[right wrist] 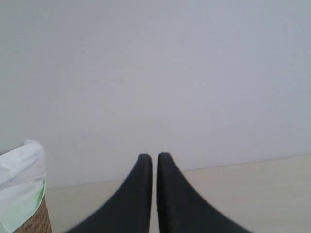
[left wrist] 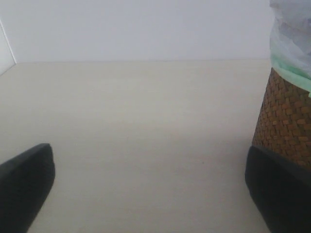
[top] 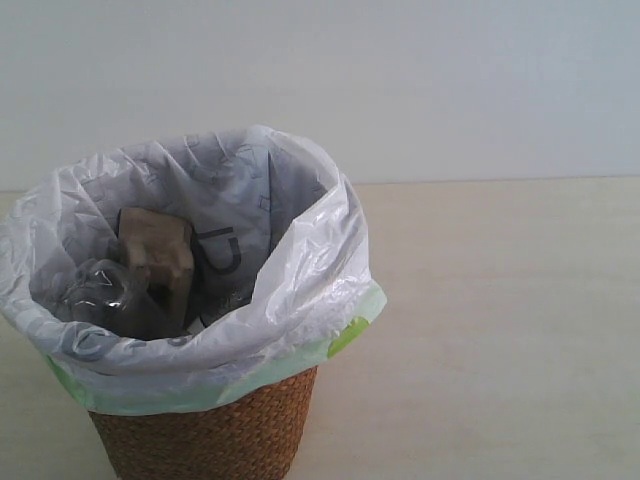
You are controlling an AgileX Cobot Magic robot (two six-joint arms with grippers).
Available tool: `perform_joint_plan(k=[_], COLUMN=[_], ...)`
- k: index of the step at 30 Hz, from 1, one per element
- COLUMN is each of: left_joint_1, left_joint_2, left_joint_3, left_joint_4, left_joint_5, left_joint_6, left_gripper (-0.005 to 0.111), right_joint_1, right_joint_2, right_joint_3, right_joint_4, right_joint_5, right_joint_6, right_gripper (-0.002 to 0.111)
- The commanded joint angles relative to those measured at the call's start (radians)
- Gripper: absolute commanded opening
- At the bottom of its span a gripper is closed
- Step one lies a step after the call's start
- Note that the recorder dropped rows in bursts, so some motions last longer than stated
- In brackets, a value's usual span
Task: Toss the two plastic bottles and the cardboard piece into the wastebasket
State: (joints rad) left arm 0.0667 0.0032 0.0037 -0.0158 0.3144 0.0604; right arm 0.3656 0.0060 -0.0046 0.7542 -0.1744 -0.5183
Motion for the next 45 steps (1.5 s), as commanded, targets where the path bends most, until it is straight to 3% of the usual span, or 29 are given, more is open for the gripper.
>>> perform_joint_plan(k=[1,5,7,11,14,19,45], left_joint_1=[-0.007,-0.007,-0.007,-0.007,-0.007,-0.007,-0.007], left_joint_2=[-0.003,-0.003,-0.003,-0.003,-0.003,-0.003,-0.003], left_joint_3=[-0.004,-0.004,-0.004,-0.004,-0.004,-0.004,-0.004], left_joint_4=[-0.002,-0.002,-0.002,-0.002,-0.002,-0.002,-0.002], left_joint_5=[-0.008,-0.008,-0.008,-0.008,-0.008,-0.008,-0.008], left_joint_6=[-0.009,-0.009,-0.009,-0.009,-0.009,-0.009,-0.009], left_gripper=[0.108,0.108,0.108,0.108,0.108,0.108,0.108], right_joint_1=[-0.008,-0.008,-0.008,-0.008,-0.008,-0.008,-0.008], right_joint_2=[-0.006,-0.006,-0.006,-0.006,-0.006,-0.006,-0.006], right_joint_3=[0.005,0.005,0.005,0.005,0.005,0.005,0.005], right_joint_4=[-0.002,-0.026,-0.181,-0.671,-0.867,-0.898,-0.905], right_joint_5=[-0.008,0.035,0.083,0.248,0.361,0.539,0.545], right_joint_6=[-0.015,-0.011,0.042,0.5,0.736,0.745,0.749], right_gripper=[0.0,0.0,0.0,0.0,0.0,0.0,0.0])
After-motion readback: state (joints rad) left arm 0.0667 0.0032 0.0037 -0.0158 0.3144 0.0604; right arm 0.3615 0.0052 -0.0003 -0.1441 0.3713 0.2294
